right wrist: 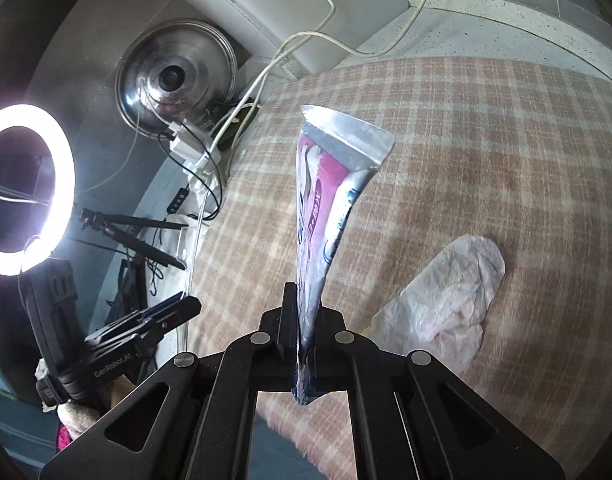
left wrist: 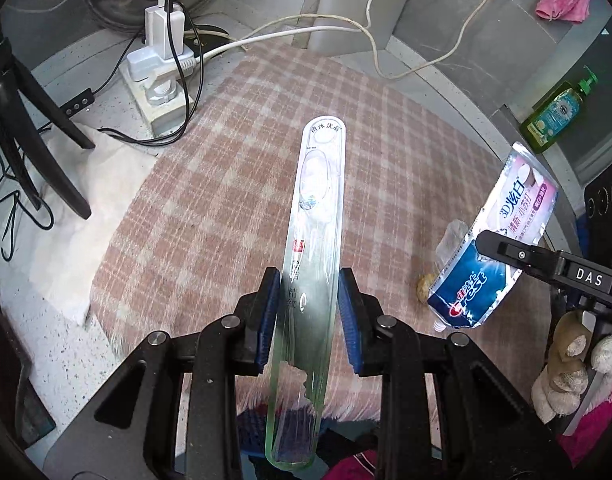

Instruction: Collect trash

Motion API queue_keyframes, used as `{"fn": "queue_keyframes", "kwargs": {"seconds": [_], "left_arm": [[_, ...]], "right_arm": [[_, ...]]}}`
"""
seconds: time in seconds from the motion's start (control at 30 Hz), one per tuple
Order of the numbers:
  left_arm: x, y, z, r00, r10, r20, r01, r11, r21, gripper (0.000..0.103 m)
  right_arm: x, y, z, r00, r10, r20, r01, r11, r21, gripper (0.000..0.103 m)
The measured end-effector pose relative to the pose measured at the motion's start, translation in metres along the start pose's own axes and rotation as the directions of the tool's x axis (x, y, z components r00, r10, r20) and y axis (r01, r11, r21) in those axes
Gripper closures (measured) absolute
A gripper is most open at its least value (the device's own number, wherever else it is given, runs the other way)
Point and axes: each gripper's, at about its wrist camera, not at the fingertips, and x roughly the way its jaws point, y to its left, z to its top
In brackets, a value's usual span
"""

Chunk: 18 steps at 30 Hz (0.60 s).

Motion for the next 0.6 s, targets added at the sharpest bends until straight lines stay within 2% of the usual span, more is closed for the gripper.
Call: {"fn": "queue_keyframes", "kwargs": {"seconds": [0.27,0.6], "left_arm": [[-0.016,0.002,-0.044,0.999,-0.033,-0.008,0.033,0.999,0.003,0.074],[-0.023,0.013,-0.106,0.996,-0.071,-0.057,0.071,0.997,-0.018,0.074]], "right_arm": [[-0.02,0.016,-0.035,1.0,0.001,0.009,-0.001,1.0,-0.026,0.101],[-0.027,0.029,-0.087,1.0,-0.009,-0.021,0.008,1.0,-0.029,0.101]]}}
